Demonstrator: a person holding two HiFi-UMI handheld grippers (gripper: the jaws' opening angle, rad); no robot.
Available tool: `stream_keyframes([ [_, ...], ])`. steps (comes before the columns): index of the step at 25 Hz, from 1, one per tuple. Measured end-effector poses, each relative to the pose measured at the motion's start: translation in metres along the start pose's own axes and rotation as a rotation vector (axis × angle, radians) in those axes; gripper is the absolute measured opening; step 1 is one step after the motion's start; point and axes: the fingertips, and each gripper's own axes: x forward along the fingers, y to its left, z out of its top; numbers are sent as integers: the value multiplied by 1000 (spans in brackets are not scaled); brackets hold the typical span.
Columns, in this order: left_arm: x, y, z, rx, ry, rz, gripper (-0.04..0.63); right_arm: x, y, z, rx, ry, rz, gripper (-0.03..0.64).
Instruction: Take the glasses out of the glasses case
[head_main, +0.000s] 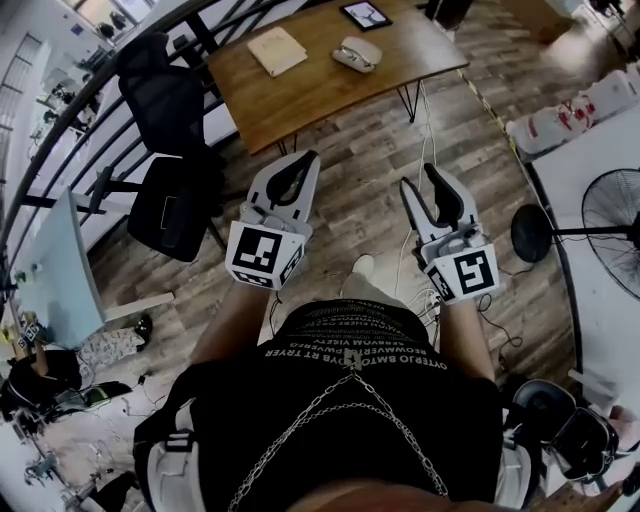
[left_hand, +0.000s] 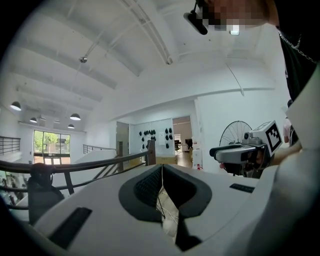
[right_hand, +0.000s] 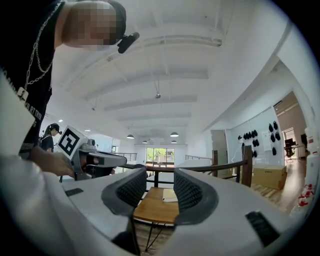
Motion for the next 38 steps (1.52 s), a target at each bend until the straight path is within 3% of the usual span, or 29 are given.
stream_keyframes([
  [8, 37, -10, 6, 21, 14, -3, 29, 5, -40, -2, 27, -8, 5, 156],
  [15, 53, -7, 19, 13, -5, 44, 29, 14, -65, 10, 6, -29, 45, 155],
  [30, 59, 8, 16, 10, 27, 123, 29, 31, -85, 7, 17, -13, 86, 156],
  [38, 70, 20, 9, 20, 19, 107, 29, 46, -92, -1, 15, -5, 63, 156],
])
